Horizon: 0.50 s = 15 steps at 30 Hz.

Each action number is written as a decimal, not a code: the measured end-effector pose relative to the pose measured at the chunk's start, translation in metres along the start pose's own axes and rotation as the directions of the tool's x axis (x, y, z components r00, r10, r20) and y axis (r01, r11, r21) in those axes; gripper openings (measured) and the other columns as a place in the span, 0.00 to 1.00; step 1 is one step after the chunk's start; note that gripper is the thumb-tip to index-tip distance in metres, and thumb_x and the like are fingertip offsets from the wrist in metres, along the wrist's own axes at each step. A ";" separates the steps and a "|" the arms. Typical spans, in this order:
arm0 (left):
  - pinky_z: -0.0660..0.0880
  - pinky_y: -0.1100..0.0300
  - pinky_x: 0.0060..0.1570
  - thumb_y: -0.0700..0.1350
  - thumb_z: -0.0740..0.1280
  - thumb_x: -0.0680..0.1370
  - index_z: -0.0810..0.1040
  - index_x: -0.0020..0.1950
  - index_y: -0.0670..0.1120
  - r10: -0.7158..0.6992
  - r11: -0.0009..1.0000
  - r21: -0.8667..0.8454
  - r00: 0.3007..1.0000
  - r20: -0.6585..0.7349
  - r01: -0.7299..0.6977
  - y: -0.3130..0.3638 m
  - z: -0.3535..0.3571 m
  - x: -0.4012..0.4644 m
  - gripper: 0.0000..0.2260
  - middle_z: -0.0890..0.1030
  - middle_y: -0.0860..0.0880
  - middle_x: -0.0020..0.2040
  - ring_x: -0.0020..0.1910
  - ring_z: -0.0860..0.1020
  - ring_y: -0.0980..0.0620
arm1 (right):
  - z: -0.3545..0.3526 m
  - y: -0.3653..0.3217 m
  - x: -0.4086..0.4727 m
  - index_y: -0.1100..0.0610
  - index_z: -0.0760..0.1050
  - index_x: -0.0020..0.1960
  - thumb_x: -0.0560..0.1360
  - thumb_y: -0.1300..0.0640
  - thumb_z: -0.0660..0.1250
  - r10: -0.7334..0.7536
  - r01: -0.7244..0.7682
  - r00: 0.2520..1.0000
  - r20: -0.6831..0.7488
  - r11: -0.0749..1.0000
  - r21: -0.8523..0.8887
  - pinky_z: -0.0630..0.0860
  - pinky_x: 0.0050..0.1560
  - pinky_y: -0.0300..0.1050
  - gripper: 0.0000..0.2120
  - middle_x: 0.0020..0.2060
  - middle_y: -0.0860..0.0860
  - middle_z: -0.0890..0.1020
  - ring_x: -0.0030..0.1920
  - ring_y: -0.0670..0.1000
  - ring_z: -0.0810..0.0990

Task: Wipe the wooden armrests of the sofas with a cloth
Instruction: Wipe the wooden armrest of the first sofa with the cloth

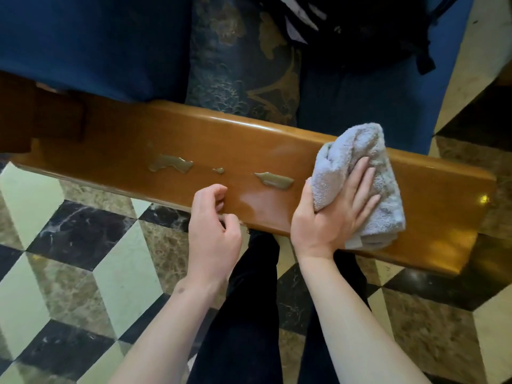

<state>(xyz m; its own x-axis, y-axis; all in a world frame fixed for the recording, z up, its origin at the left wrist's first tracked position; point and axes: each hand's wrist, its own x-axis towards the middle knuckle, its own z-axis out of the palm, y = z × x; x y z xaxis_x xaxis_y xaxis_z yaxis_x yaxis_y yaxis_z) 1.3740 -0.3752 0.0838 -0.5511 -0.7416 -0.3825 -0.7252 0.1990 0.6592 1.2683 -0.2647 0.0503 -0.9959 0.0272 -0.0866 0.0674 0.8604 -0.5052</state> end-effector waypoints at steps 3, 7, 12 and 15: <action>0.72 0.75 0.56 0.36 0.65 0.78 0.71 0.65 0.54 -0.030 0.999 -0.027 0.999 -0.017 0.030 -0.012 -0.012 0.008 0.19 0.75 0.56 0.60 0.61 0.75 0.60 | 0.019 -0.025 -0.005 0.61 0.54 0.84 0.80 0.46 0.64 -0.027 0.026 0.999 -0.030 1.000 -0.007 0.47 0.83 0.65 0.39 0.84 0.56 0.60 0.84 0.55 0.55; 0.72 0.73 0.57 0.34 0.64 0.78 0.72 0.69 0.51 -0.041 0.997 -0.066 0.998 -0.039 0.039 -0.031 -0.025 0.017 0.21 0.77 0.57 0.61 0.61 0.75 0.63 | 0.041 -0.048 -0.014 0.56 0.50 0.84 0.78 0.42 0.62 -0.218 0.218 0.976 0.008 0.975 -0.051 0.50 0.83 0.66 0.41 0.83 0.56 0.61 0.84 0.57 0.57; 0.73 0.71 0.60 0.32 0.63 0.78 0.72 0.72 0.50 0.015 0.997 -0.079 0.997 -0.072 -0.021 -0.037 -0.024 0.015 0.24 0.77 0.55 0.62 0.62 0.76 0.62 | 0.042 -0.037 -0.011 0.55 0.57 0.84 0.79 0.34 0.55 -0.466 0.502 0.857 0.220 0.851 -0.154 0.49 0.82 0.67 0.40 0.84 0.57 0.59 0.84 0.60 0.55; 0.73 0.70 0.61 0.31 0.62 0.78 0.73 0.72 0.49 0.024 0.997 -0.065 0.995 -0.094 -0.031 -0.038 -0.022 0.012 0.24 0.77 0.55 0.62 0.62 0.76 0.63 | 0.031 -0.023 -0.001 0.55 0.60 0.84 0.80 0.28 0.42 -0.645 0.731 0.649 0.403 0.675 -0.098 0.46 0.83 0.64 0.43 0.84 0.57 0.59 0.84 0.60 0.55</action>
<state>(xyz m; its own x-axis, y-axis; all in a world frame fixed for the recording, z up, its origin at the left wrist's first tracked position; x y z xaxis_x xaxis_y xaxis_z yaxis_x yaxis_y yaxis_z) 1.4044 -0.4061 0.0685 -0.5274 -0.7934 -0.3038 -0.6795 0.1793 0.7114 1.2696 -0.3005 0.0358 -0.6658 -0.7422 -0.0762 -0.6887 0.6507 -0.3198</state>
